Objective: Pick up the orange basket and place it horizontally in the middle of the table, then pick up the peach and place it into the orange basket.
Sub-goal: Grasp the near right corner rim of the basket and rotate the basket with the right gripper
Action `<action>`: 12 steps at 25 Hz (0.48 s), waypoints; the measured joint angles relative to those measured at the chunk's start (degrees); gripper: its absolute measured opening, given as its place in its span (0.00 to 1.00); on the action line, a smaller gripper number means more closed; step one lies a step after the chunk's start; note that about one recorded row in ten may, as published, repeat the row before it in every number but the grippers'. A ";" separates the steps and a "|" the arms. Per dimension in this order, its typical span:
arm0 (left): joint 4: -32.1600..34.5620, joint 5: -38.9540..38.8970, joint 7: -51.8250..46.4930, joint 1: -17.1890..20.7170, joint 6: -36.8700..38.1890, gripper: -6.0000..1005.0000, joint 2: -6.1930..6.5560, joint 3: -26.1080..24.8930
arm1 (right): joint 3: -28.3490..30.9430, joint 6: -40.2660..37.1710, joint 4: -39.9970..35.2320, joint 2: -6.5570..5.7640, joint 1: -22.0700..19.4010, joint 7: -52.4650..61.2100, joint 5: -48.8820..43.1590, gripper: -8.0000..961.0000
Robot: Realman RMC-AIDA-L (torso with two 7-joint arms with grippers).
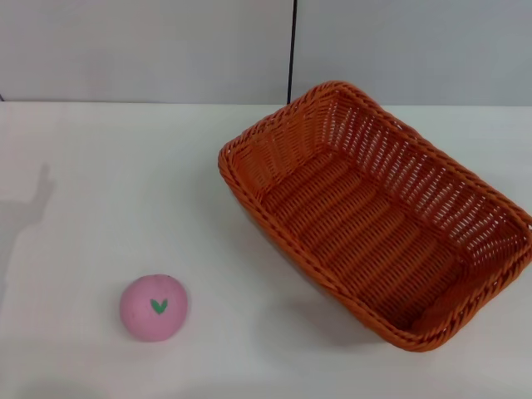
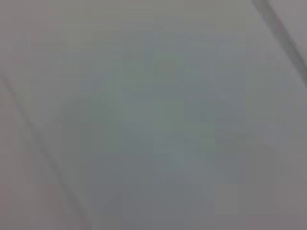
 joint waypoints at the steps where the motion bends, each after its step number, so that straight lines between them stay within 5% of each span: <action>1: 0.05 -0.01 0.00 0.00 -0.22 0.86 0.00 -0.03 | -0.52 -1.04 -2.73 -0.79 0.91 3.66 -2.18 0.75; 2: 0.05 -0.01 0.00 0.00 -0.22 0.86 0.00 -0.03 | -0.49 -4.49 -9.39 -2.63 4.06 10.85 -9.88 0.75; 3: 0.05 -0.01 0.00 0.00 -0.22 0.86 0.00 -0.03 | -0.49 -4.49 -9.39 -2.63 4.06 10.85 -9.88 0.75; 7: 0.39 -0.01 0.00 0.07 -1.13 0.86 0.00 -0.07 | -1.12 -13.83 -19.01 -6.22 12.94 19.01 -27.54 0.75; 12: 0.09 -0.02 -0.07 0.64 -1.85 0.86 0.00 -0.09 | -8.43 -18.65 -18.15 -7.95 20.88 20.86 -42.50 0.75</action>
